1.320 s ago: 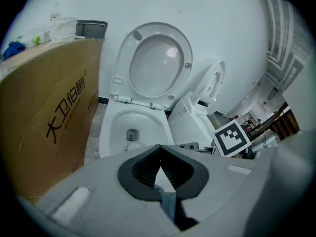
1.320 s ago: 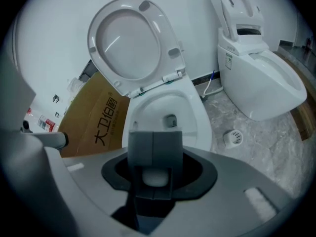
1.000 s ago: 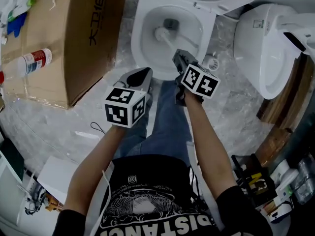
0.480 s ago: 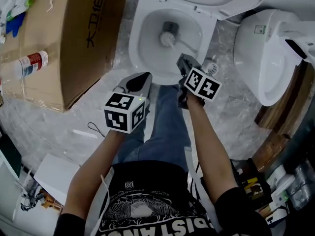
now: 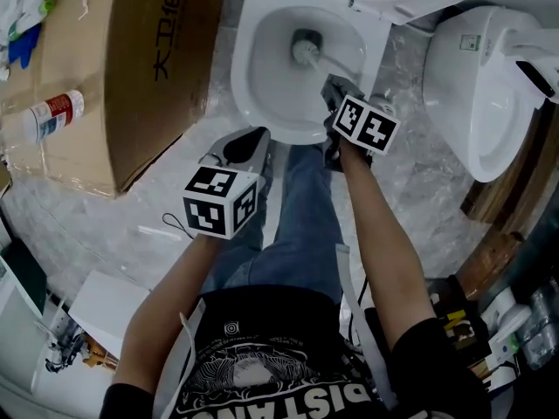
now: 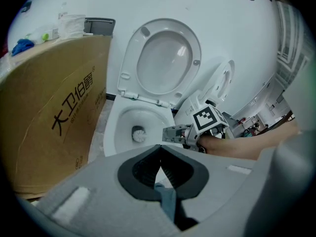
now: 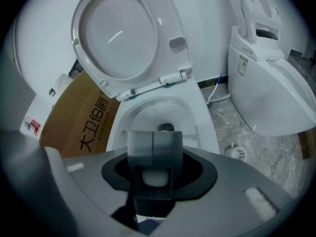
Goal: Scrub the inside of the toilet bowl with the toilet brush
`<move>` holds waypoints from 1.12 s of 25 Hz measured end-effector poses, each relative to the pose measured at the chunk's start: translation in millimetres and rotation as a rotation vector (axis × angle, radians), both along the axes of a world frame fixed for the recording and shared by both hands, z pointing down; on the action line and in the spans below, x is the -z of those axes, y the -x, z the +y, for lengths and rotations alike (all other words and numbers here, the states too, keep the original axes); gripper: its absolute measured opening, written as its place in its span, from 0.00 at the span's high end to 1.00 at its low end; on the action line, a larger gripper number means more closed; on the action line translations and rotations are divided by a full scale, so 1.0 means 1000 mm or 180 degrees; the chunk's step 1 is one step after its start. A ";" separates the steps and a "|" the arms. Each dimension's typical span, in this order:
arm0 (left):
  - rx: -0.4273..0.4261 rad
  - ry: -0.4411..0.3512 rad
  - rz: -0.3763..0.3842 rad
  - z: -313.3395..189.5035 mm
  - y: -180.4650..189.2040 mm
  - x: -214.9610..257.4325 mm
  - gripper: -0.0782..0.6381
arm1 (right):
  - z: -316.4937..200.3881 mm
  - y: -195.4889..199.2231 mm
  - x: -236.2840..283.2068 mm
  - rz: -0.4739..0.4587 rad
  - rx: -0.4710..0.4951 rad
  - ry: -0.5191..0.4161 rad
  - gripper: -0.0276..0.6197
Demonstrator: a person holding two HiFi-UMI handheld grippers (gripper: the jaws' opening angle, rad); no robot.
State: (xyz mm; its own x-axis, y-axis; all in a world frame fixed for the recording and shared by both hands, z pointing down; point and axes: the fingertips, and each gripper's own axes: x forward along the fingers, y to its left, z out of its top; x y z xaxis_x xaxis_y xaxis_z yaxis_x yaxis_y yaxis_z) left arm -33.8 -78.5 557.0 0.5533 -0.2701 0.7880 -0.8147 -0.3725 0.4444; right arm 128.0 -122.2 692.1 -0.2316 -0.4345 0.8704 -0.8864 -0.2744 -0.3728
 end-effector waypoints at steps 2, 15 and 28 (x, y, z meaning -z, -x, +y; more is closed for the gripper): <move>-0.0022 -0.0013 0.0021 0.001 0.001 0.003 0.89 | 0.009 0.005 0.006 0.0009 0.0050 0.0021 0.70; -0.0405 -0.0218 0.0214 0.017 0.004 0.044 0.89 | 0.076 0.032 0.074 0.0036 0.0032 -0.0002 0.70; -0.0514 -0.0673 0.0449 0.011 -0.022 0.129 0.90 | 0.096 0.037 0.227 0.0184 -0.0127 -0.0865 0.70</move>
